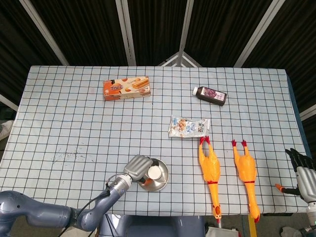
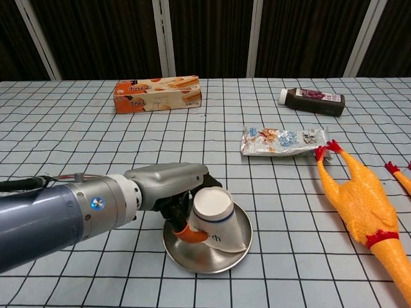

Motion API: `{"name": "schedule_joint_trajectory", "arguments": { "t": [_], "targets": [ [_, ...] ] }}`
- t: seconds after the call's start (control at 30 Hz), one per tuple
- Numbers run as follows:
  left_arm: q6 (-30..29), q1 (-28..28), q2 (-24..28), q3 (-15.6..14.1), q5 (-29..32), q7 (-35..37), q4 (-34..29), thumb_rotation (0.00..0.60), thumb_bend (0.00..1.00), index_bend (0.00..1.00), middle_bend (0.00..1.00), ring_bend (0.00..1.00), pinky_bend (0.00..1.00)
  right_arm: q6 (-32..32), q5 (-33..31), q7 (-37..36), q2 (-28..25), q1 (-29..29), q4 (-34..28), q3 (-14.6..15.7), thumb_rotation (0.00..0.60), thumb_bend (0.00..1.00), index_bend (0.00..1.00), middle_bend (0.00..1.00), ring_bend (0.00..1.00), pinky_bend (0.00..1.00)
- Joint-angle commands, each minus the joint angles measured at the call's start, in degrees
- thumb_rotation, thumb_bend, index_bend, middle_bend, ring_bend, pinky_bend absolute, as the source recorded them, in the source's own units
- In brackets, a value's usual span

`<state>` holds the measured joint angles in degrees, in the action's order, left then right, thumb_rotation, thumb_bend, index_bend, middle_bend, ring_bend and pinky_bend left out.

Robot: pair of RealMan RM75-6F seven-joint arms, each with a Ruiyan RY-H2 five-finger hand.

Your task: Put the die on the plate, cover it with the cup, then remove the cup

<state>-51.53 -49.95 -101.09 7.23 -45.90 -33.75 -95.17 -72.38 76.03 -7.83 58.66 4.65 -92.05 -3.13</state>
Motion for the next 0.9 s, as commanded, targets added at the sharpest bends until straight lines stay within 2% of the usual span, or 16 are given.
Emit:
{"name": "schedule_joint_trajectory", "arguments": {
  "t": [0.03,0.13,0.33,0.5,0.77,0.9],
  "targets": [
    [-4.79,-1.34,1.01,-1.25,-0.11,-7.25,-0.22,0.600,0.44,0.53,0.41,0.39,0.34,-0.05,0.04,0.10,0.00,-0.02,-0.09,0.03,0.600,0.09,0.02,0.02,0.07,0.00],
    [-9.05,-1.78,0.37,-2.50,0.37,-12.85,-0.13,0.600,0.44,0.53,0.41,0.39,0.33,-0.02,0.06,0.18,0.04,0.01,-0.12,0.05,0.600,0.09,0.03,0.02,0.07,0.00],
    [-13.90,-1.93,-1.26,-3.29,-1.36,-17.37,1.38,0.600,0.44,0.53,0.41,0.39,0.33,0.17,0.28,-0.24,0.01,0.06,-0.14,0.16,0.600,0.09,0.03,0.02,0.07,0.00],
    [-15.25,-1.76,-2.69,-3.95,-3.75,-18.40,2.90,0.600,0.44,0.53,0.41,0.39,0.33,0.19,0.23,-0.36,0.00,0.05,-0.08,0.16,0.600,0.09,0.02,0.02,0.07,0.00],
    [-11.94,-0.88,-2.43,-2.80,-6.03,-11.41,2.35,0.600,0.44,0.54,0.41,0.39,0.32,0.22,0.04,-0.36,-0.03,0.12,-0.03,0.02,0.600,0.09,0.02,0.02,0.07,0.00],
    [-10.65,0.40,-0.35,-0.26,-6.20,-4.76,-1.29,0.600,0.43,0.53,0.41,0.38,0.32,0.20,0.11,-0.34,0.00,0.07,-0.01,0.11,0.600,0.09,0.02,0.02,0.07,0.00]
  ]
}}
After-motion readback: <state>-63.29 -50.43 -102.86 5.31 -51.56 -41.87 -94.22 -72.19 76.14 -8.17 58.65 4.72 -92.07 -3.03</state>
